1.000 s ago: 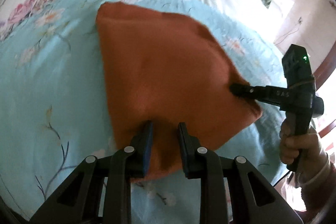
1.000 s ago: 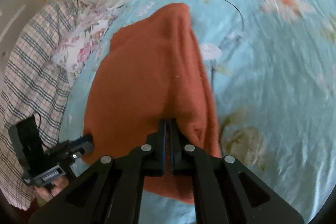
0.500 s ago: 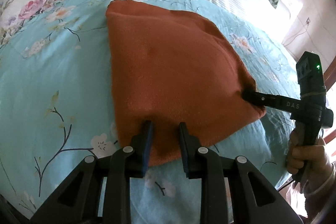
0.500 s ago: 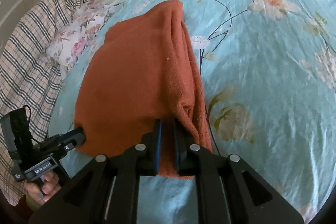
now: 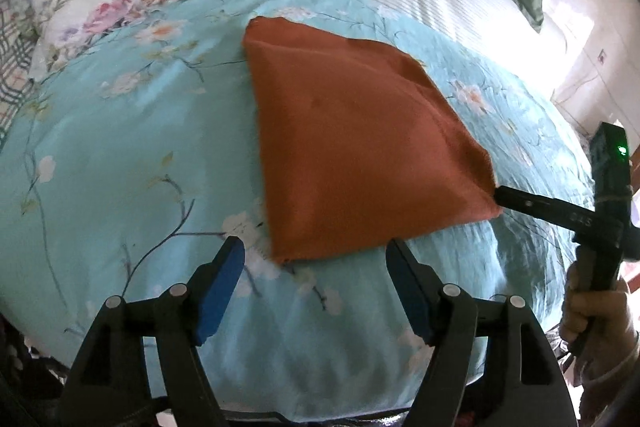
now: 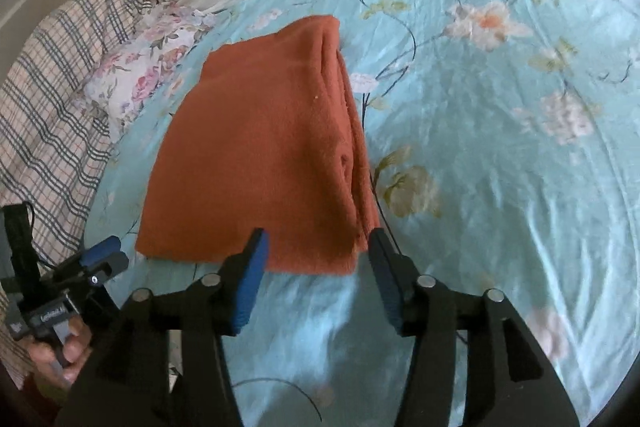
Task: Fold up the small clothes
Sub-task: 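Release the sweater and lift both grippers away from the folded stack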
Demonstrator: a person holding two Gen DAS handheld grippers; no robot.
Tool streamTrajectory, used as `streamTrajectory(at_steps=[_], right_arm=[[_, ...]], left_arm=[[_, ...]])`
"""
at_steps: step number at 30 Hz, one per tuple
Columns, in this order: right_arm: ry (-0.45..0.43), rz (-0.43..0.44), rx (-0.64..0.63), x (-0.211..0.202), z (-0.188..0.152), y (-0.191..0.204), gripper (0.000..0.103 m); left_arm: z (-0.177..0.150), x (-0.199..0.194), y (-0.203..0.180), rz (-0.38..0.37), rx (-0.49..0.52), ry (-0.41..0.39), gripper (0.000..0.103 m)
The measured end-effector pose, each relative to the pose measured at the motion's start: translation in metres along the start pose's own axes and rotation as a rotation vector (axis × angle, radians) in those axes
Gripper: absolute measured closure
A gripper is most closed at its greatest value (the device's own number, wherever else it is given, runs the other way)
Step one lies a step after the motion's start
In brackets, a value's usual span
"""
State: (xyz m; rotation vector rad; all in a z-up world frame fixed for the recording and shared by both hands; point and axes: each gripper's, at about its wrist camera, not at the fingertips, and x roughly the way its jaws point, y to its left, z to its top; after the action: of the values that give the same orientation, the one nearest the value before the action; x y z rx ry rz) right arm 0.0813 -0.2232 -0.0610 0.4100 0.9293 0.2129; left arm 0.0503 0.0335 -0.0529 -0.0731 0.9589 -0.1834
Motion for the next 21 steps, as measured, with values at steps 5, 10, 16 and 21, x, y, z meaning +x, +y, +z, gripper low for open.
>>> streamTrajectory(at_steps=[5,10,16,21], right_arm=[[0.003,-0.003,-0.009,-0.008,-0.01,0.006,0.049],[0.022,-0.01,-0.026,-0.011,-0.021,0.011,0.048],[0.04,-0.012,-0.05,-0.011,-0.028,0.017,0.042],[0.042,-0.01,-0.071,-0.019,-0.029,0.023,0.039]], left_arm=[[-0.004,-0.004,0.006,0.033,-0.026,0.005,0.029],[-0.011,-0.005,0.005,0.074,-0.025,0.028,0.024],[-0.019,-0.007,0.003,0.096,-0.014,0.053,0.022],[-0.021,-0.014,0.001,0.12,0.01,0.055,0.022]])
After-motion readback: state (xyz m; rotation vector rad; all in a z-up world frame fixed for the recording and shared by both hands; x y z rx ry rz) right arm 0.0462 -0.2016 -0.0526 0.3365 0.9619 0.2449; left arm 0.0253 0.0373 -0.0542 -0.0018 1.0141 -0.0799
